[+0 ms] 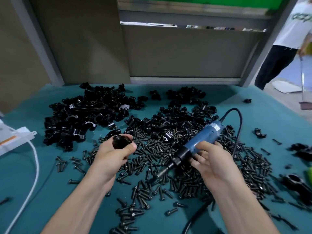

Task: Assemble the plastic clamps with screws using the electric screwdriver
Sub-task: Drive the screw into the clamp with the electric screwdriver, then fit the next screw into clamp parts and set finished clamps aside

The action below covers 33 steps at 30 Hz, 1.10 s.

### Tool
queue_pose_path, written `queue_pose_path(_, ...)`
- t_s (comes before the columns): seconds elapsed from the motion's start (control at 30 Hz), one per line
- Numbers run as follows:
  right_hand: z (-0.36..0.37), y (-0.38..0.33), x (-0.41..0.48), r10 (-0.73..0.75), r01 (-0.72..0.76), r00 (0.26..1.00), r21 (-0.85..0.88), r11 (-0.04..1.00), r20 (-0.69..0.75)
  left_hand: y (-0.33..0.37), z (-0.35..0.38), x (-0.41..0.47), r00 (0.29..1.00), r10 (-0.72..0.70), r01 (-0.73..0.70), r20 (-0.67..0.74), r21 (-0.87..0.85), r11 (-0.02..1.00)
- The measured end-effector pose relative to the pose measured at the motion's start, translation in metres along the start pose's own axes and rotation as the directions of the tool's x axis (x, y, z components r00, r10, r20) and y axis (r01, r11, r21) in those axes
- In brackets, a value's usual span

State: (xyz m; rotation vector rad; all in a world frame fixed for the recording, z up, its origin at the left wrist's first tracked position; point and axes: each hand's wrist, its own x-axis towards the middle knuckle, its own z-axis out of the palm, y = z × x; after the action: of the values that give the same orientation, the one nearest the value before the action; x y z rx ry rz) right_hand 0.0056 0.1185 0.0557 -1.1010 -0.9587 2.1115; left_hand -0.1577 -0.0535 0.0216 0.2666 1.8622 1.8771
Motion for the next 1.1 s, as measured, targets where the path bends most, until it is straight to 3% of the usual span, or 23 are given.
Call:
queue_pose_path(0.17,0.007,-0.004,-0.028,-0.144,0.133,0.987,-0.140,0.981,-0.072,-0.001,-0.006,0.003,0.999,0.021,-0.021,-0.047,-0.012,1.000)
queue_pose_path(0.27,0.029,-0.010,-0.034,-0.326,0.335,0.941,-0.405,0.851,0.095,-0.002,-0.010,0.006,0.994,0.055,-0.057,-0.091,-0.011,0.998)
queue_pose_path(0.33,0.049,-0.017,-0.012,-0.410,0.481,0.871,-0.635,0.605,0.269,-0.004,-0.009,0.008,0.990,0.069,-0.071,-0.120,-0.018,0.997)
queue_pose_path(0.47,0.082,-0.029,0.076,-0.256,0.481,0.854,-0.875,0.053,0.453,-0.005,-0.007,0.009,0.986,0.075,-0.080,-0.146,-0.034,0.996)
queue_pose_path(0.57,0.092,-0.034,0.125,-0.057,0.427,0.885,-0.854,-0.299,0.463,-0.007,-0.007,0.013,0.988,0.073,-0.077,-0.137,-0.018,0.997)
queue_pose_path(0.67,0.097,-0.032,0.148,0.075,0.452,0.877,-0.759,-0.468,0.475,-0.008,-0.009,0.020,0.988,0.072,-0.070,-0.138,0.018,0.997)
queue_pose_path(0.77,0.097,-0.029,0.155,0.027,0.491,0.830,-0.708,-0.508,0.557,-0.008,-0.009,0.022,0.987,0.068,-0.063,-0.147,0.035,0.997)
queue_pose_path(1.0,0.074,-0.034,0.148,-0.234,0.472,0.799,-0.819,-0.326,0.553,-0.010,-0.005,0.018,0.985,0.090,-0.068,-0.146,0.149,0.986)
queue_pose_path(1.1,0.060,-0.035,0.144,-0.374,0.475,0.777,-0.862,-0.180,0.506,-0.009,-0.005,0.017,0.985,0.102,-0.078,-0.137,0.169,0.983)
